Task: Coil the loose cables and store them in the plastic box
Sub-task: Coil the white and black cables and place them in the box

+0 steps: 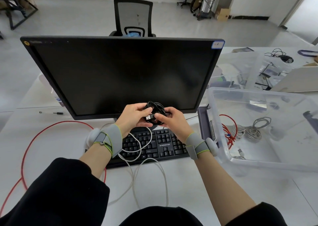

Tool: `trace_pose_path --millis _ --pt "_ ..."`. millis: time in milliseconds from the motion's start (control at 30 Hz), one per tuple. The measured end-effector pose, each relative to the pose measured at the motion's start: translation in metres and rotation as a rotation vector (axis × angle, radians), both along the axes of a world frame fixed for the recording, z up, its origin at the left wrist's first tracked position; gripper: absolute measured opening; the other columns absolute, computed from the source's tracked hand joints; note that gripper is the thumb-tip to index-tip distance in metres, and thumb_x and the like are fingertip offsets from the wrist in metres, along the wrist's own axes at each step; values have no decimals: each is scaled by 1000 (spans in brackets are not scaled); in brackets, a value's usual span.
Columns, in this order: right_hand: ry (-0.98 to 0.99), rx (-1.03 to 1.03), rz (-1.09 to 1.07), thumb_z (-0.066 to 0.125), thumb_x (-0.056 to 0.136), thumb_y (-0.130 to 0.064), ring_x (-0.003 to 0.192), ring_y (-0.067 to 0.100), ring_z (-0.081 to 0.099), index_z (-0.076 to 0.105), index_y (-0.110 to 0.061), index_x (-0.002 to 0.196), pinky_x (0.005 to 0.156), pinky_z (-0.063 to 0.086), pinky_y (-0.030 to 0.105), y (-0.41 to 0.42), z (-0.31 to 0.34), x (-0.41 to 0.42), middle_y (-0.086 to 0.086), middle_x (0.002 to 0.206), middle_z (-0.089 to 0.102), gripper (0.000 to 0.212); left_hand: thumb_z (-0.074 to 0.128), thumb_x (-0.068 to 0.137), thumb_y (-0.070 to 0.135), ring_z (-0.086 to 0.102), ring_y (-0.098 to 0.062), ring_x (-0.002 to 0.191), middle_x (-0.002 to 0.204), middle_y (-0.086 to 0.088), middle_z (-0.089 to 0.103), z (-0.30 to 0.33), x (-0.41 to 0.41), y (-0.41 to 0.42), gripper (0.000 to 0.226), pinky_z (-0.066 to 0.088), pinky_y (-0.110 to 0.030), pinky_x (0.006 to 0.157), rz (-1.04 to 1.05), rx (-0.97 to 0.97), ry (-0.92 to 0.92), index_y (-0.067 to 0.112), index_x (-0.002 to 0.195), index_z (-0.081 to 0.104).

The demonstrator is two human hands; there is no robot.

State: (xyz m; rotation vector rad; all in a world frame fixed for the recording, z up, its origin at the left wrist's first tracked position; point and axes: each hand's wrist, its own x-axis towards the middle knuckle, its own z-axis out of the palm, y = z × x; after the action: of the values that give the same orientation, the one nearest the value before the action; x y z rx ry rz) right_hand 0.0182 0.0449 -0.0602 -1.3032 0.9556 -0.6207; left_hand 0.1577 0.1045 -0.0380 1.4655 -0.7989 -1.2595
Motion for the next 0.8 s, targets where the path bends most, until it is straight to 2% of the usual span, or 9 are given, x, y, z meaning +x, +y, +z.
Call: trace_pose_path --millis 100,167,233,333,400,533,667,800 --pt "-23 40 -42 67 83 -2 76 19 65 52 -6 89 73 60 33 -1 -4 0 8 84 60 17 53 95 8 68 -25 92 112 -18 64 -3 -4 0 22 58 -24 63 8 -6 -61 6 115 61" --pt "-66 106 -51 66 84 0 77 20 65 53 -4 93 77 58 35 -3 -6 -3 9 84 61 16 52 94 4 66 -25 97 114 -17 62 -4 -3 1 21 59 -25 68 -61 -18 -65 9 113 62" --pt "-171 210 -60 62 85 4 75 19 66 54 0 99 75 58 30 -5 -6 -7 10 83 62 17 51 93 -3 64 -23 103 115 -13 60 -1 1 2 27 57 -24 75 -204 -12 -16 11 114 60" --pt "-215 226 -48 60 86 6 69 13 66 56 -2 92 67 57 24 -6 -6 -12 9 81 62 11 53 89 -9 63 -19 104 115 -10 58 3 4 3 35 56 -23 79 -318 12 -60 8 120 56" --pt "-201 190 -63 61 85 7 63 13 66 55 -4 87 66 56 24 -7 -6 -12 10 78 61 12 55 88 -9 65 -19 97 111 -10 58 2 0 1 34 57 -23 75 -277 9 -110 6 119 56" --pt "-143 111 -92 65 82 6 70 21 63 55 -6 87 80 55 34 -5 -9 -12 11 81 62 16 56 88 -8 66 -18 87 102 -10 60 -3 -5 -2 24 58 -22 68 -206 11 -178 3 109 59" --pt "-196 118 -71 61 85 6 70 17 63 56 -5 94 71 57 24 0 -6 -11 8 81 62 16 59 88 -3 69 -20 79 97 -12 62 -13 -6 -7 13 59 -25 64 -87 17 -302 6 97 60" --pt "-324 189 -15 55 90 2 70 15 64 58 -6 98 68 55 24 3 -1 -8 7 84 62 12 64 85 6 68 -21 60 86 -4 62 -17 -5 -9 9 59 -33 61 42 44 -520 8 94 61"
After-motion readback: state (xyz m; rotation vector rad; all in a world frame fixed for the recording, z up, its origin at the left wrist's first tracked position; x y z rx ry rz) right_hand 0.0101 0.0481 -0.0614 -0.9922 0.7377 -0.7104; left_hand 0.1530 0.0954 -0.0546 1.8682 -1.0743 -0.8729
